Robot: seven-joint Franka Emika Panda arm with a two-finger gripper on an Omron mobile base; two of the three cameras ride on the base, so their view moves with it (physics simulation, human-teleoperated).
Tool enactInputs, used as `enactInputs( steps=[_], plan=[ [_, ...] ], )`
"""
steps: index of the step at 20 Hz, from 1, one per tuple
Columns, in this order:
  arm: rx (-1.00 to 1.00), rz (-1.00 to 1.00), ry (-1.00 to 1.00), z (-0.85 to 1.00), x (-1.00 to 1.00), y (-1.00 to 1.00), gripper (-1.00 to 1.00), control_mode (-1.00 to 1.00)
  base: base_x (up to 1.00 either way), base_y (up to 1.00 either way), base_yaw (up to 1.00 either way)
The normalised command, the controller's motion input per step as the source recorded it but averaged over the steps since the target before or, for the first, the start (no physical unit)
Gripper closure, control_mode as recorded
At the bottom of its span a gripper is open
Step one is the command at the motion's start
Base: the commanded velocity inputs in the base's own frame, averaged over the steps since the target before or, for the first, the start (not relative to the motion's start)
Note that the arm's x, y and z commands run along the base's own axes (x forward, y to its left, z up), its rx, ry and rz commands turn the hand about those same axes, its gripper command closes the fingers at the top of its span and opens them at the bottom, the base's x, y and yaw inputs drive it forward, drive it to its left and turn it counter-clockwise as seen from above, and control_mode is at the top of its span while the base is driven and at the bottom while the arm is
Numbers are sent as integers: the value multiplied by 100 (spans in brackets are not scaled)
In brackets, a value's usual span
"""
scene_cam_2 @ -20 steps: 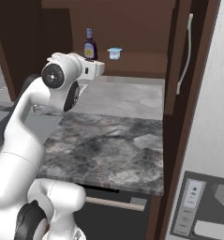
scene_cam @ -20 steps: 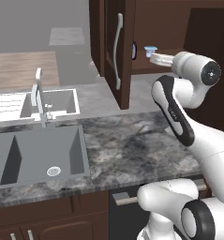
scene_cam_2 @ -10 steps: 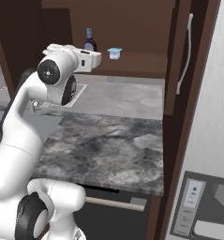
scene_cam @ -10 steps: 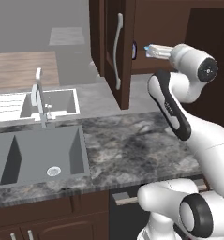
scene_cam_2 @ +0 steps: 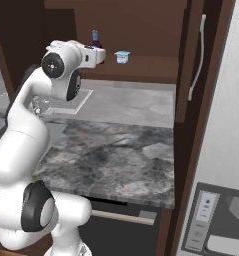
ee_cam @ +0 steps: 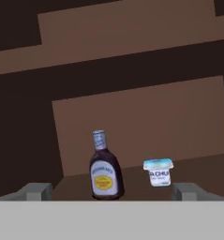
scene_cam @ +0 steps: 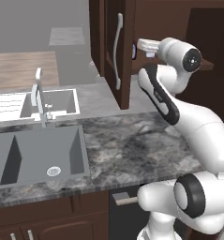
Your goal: The dining table condiment station is running low on condiment bottle. Refill the condiment station by opening the cabinet and taking the condiment bottle from the cabinet and placing it on the dining table.
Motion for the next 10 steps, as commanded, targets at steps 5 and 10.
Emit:
enactInputs(
  steps=[5,10],
  plan=[
    [0,15,0,3,39,0,-100,-100,0,0,0],
    [-6,14,0,6,33,0,-100,-100,0,0,0]
  ],
)
